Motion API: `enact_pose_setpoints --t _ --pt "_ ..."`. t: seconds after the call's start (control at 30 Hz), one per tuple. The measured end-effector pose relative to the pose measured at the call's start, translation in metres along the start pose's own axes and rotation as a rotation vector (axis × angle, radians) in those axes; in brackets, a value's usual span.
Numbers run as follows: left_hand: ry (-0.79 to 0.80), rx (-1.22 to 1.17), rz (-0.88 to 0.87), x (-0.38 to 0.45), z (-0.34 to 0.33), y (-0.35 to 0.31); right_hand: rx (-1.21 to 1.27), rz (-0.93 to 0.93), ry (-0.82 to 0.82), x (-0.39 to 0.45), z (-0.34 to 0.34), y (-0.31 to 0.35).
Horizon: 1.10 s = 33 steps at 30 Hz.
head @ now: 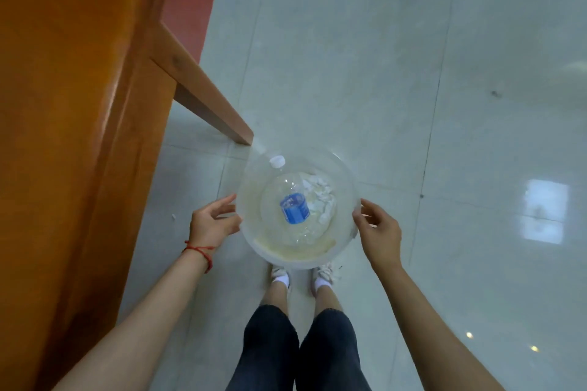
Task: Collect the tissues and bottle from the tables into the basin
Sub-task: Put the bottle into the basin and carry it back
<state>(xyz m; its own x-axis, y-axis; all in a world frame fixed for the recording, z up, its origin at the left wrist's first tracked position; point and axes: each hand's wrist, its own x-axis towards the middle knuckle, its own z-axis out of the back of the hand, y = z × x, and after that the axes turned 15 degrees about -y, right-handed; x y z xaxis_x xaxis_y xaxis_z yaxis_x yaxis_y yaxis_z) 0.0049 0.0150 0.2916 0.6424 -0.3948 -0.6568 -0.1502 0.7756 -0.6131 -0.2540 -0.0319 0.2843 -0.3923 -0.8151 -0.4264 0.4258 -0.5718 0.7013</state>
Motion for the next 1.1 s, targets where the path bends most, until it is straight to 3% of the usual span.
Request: enact_pose_setpoints --t 0.33,0.7,1.1 --pt "-0.070 -0.078 0.103 0.114 -0.049 0.055 -0.073 0.032 0.103 0.082 -0.110 -0.067" --pt "-0.124 -0.012 0.071 0.225 -0.083 0.124 -0.019 -0.026 0.097 0.128 -0.221 -0.134" --pt "-0.168 0.054 0.057 0.276 -0.106 0.162 -0.016 -0.090 0.084 0.155 -0.278 -0.171"
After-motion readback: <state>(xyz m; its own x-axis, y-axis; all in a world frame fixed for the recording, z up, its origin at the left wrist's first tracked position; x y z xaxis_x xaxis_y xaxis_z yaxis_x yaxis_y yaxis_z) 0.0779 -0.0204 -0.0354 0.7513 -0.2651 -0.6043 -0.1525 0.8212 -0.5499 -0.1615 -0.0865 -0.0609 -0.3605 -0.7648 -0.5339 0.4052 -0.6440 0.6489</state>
